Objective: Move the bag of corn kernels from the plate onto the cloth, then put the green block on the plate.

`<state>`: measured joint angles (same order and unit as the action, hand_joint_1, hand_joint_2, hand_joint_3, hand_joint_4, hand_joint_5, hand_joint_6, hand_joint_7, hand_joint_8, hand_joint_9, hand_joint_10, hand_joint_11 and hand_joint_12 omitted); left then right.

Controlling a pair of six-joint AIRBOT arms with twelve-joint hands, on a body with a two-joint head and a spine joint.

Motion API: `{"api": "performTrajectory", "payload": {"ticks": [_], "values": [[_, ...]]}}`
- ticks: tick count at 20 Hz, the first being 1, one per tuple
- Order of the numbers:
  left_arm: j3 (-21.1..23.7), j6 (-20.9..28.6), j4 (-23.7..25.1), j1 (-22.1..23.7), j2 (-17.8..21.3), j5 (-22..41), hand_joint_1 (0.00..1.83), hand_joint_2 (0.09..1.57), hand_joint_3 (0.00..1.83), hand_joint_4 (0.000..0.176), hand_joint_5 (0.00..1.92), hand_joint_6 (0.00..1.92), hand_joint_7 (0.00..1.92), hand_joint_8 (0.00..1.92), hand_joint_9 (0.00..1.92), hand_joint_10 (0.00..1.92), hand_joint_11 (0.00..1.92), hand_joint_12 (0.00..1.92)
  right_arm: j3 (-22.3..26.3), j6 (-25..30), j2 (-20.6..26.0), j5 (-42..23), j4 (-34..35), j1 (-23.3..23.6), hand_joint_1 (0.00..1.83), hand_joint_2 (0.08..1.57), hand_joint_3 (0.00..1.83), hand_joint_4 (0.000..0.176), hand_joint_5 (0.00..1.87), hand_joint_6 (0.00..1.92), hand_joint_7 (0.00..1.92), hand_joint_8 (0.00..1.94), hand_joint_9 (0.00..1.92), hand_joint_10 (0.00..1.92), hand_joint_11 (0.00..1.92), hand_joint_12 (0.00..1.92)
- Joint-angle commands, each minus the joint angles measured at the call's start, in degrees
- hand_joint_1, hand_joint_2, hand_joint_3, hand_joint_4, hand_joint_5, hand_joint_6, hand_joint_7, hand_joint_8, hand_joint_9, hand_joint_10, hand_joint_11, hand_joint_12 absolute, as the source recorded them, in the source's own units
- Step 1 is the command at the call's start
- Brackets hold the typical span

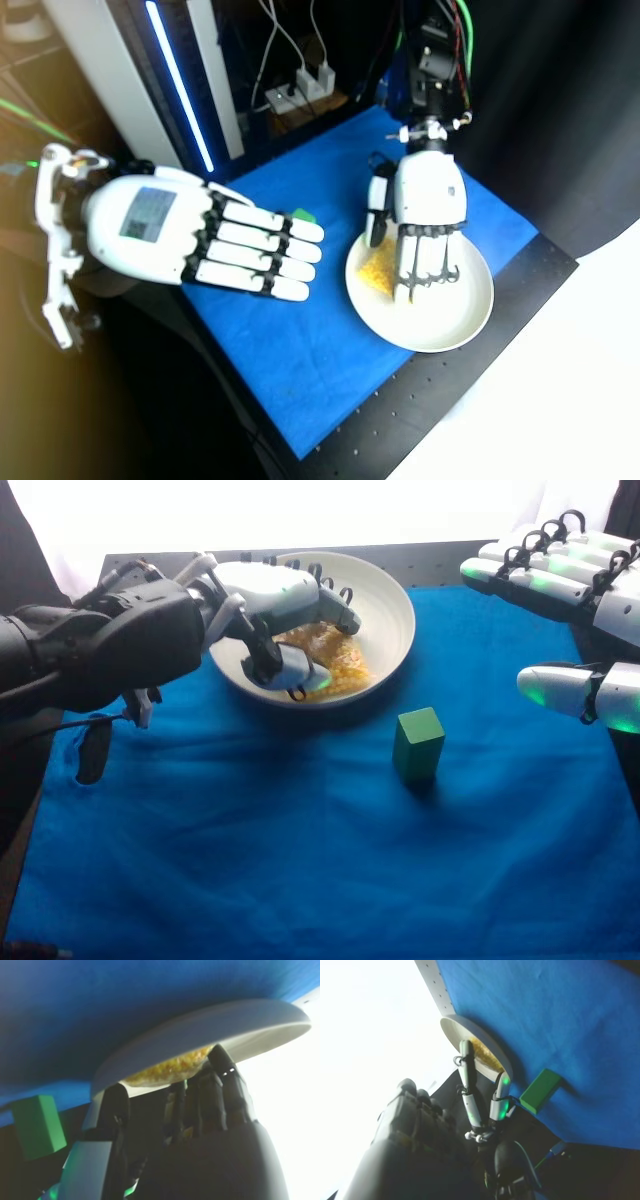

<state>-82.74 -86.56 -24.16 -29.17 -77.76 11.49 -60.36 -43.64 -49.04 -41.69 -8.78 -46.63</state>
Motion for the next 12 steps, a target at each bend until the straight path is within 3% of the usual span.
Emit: {"api": "performTrajectory", "payload": {"ticks": [1,2,3,4,5,6,7,9,10,11,12], "values": [[-0.4,-0.2,-0.2,0.3,-0.3,3.6,0.94,1.28,0.0,0.0,0.64,0.05,0.51,0.02,0.38,0.62,0.21,1.52,-0.2,0.0,-0.2,-6.7,1.2,0.6,0.18,1.53,0.12,0.0,0.0,0.0,0.0,0.0,0.0,0.0,0.0,0.0],[-0.7,-0.2,-0.4,0.4,-0.5,3.4,0.95,1.27,0.0,0.0,0.66,0.06,0.54,0.03,0.37,0.73,0.21,1.54,-0.2,0.0,-0.2,-6.7,1.2,0.6,0.16,1.52,0.11,0.0,0.0,0.0,0.0,0.0,0.0,0.0,0.0,0.0],[-1.0,-0.2,-0.6,0.4,-0.6,3.4,1.01,1.29,0.0,0.0,0.65,1.18,0.6,0.07,0.36,0.96,0.26,1.62,-0.2,0.0,-0.2,-6.7,1.2,0.6,0.15,1.52,0.12,0.0,0.0,0.0,0.0,0.0,0.0,0.0,0.0,0.0],[-0.9,-0.2,-0.6,0.5,-0.5,3.5,1.03,1.31,0.0,0.0,0.61,1.46,0.63,0.13,0.38,1.25,0.36,1.74,-0.2,0.0,-0.2,-6.7,1.2,0.6,0.08,1.51,0.1,0.0,0.0,0.0,0.0,0.0,0.0,0.0,0.0,0.0],[-0.9,-0.2,-0.6,0.7,-0.3,3.8,1.05,1.3,0.01,0.0,0.62,1.5,0.38,1.09,0.45,1.66,0.59,1.88,-0.2,0.0,-0.2,-6.7,1.2,0.6,0.03,1.52,0.1,0.0,0.0,0.0,0.0,0.0,0.0,0.0,0.0,0.0],[-0.8,-0.2,-0.6,1.0,-0.1,4.2,1.08,1.27,0.0,0.0,0.67,1.44,0.32,1.4,0.51,1.69,0.6,1.89,-0.2,0.0,-0.2,-6.7,1.2,0.6,0.09,1.54,0.1,0.0,0.0,0.0,0.0,0.0,0.0,0.0,0.0,0.0],[-0.7,-0.2,-0.6,1.2,0.1,4.5,1.08,1.33,0.01,0.0,0.64,1.49,0.46,1.69,0.48,1.73,0.55,1.91,-0.2,0.0,-0.2,-6.7,1.2,0.5,0.17,1.54,0.09,0.0,0.0,0.0,0.0,0.0,0.0,0.0,0.0,0.0],[-0.5,-0.2,-0.6,1.5,0.4,5.1,1.06,1.38,0.0,0.0,0.6,1.61,0.45,1.78,0.49,1.8,0.62,1.9,-0.2,0.0,-0.2,-6.7,1.2,0.5,0.22,1.53,0.08,0.0,0.0,0.0,0.0,0.0,0.0,0.0,0.0,0.0],[-0.4,-0.2,-0.6,1.7,0.4,5.3,1.22,1.37,0.0,0.0,0.56,1.65,0.4,1.76,0.57,1.78,0.63,1.88,-0.2,0.0,-0.2,-6.7,1.2,0.5,0.16,1.52,0.07,0.0,0.0,0.0,0.0,0.0,0.0,0.0,0.0,0.0],[-0.3,-0.2,-0.6,1.7,0.6,5.6,1.25,1.37,0.01,0.0,0.54,1.67,0.37,1.78,0.57,1.82,0.68,1.91,-0.2,0.0,-0.2,-6.7,1.2,0.5,0.03,1.53,0.07,0.0,0.0,0.0,0.0,0.0,0.0,0.0,0.0,0.0],[0.8,-0.2,-0.4,2.1,1.5,7.2,1.08,1.4,0.01,0.0,0.55,1.69,0.41,1.81,0.53,1.9,0.69,1.92,-0.2,0.0,-0.2,-6.7,1.2,0.5,0.0,1.5,0.05,0.0,0.0,0.0,0.0,0.0,0.0,0.0,0.0,0.0]]}}
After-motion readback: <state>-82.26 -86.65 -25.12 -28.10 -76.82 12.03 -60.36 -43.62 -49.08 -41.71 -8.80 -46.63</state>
